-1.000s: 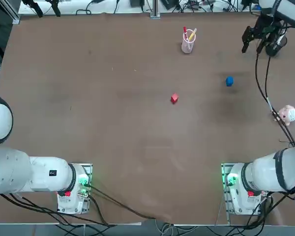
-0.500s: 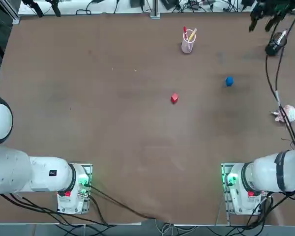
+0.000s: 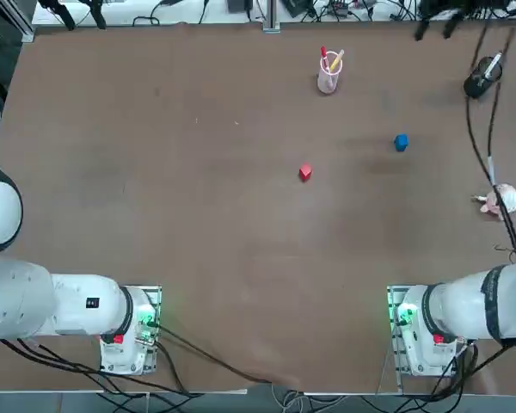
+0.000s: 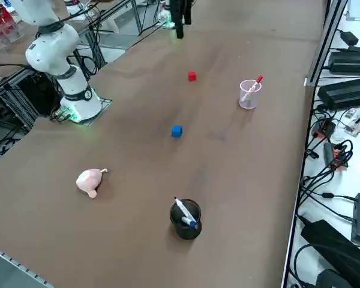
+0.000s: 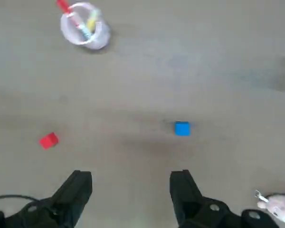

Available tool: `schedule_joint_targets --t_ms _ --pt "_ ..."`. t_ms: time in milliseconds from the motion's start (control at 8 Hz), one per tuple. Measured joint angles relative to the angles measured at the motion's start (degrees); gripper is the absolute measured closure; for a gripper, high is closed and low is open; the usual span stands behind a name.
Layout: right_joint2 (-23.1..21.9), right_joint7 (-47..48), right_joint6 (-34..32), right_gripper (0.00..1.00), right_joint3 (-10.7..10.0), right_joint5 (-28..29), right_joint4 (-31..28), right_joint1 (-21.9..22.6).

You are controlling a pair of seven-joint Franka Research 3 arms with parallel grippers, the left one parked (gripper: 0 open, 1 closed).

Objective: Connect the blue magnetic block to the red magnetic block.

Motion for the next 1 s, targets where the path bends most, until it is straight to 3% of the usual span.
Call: schedule_joint_targets --t_ms 500,1000 --pt "8.8 1.1 7.3 0.0 0.6 0.0 0.0 17.3" --pt "18.3 11.5 15.4 0.0 0.5 -0.1 -1.5 27.4"
